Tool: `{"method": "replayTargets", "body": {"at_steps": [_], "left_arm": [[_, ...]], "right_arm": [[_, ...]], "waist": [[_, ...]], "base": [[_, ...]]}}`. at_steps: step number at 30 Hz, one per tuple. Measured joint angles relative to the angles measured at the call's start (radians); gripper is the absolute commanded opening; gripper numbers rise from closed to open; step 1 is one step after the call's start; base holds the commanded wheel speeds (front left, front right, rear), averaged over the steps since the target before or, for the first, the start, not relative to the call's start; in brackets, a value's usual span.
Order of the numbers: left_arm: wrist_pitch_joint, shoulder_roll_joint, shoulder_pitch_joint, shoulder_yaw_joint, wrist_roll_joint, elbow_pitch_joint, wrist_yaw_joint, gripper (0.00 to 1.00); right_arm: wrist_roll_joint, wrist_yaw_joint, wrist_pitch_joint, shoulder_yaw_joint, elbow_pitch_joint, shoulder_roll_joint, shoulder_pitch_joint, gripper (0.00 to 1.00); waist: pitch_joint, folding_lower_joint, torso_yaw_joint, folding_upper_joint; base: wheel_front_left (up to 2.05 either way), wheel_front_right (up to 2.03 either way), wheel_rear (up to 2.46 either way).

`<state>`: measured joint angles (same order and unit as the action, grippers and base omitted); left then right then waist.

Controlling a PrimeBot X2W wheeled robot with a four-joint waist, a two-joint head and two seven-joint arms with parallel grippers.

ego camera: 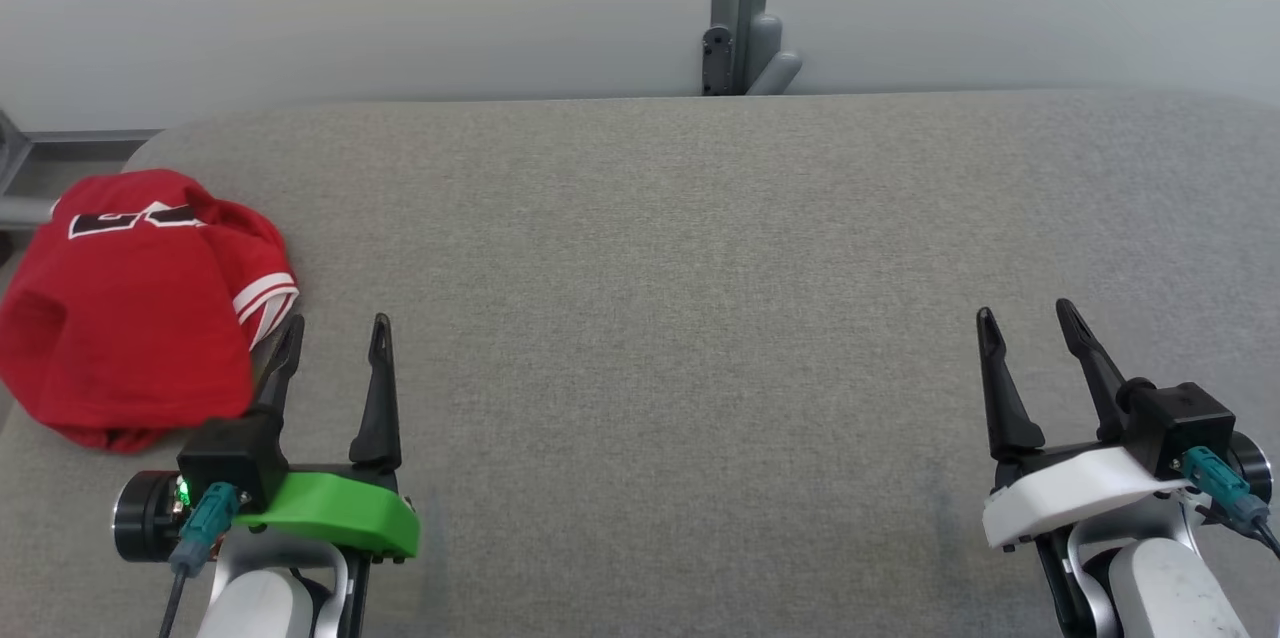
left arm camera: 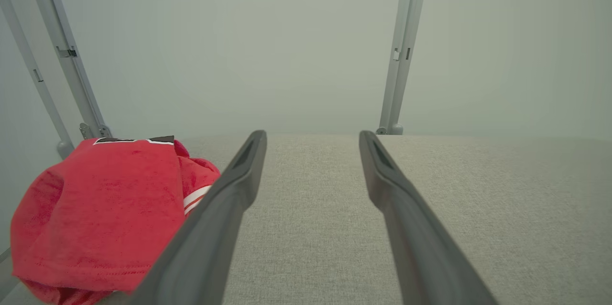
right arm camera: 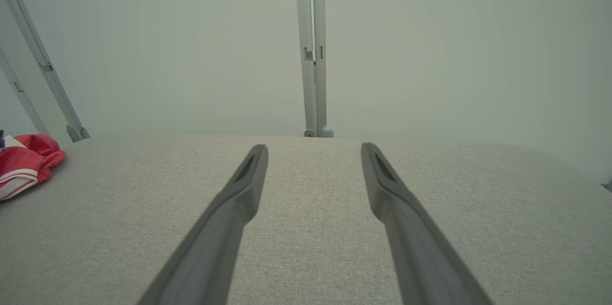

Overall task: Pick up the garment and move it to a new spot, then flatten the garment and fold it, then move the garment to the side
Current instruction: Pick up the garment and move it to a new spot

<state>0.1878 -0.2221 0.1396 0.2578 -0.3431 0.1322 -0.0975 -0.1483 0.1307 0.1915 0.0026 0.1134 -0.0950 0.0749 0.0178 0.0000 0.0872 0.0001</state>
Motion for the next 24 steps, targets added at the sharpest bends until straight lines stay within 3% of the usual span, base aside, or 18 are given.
{"method": "replayTargets", "body": {"at_steps": [24], "left_arm": [[0.031,-0.037,-0.028,-0.094,-0.051,-0.028,-0.053,1.00]], "right_arm": [[-0.021,0.000,-0.014,0.072,-0.055,0.021,0.035,1.00]], "waist": [[-0.003,0.0000,0.311,-0.0001]], "base": [[0.00,0.00,0.00]]}}
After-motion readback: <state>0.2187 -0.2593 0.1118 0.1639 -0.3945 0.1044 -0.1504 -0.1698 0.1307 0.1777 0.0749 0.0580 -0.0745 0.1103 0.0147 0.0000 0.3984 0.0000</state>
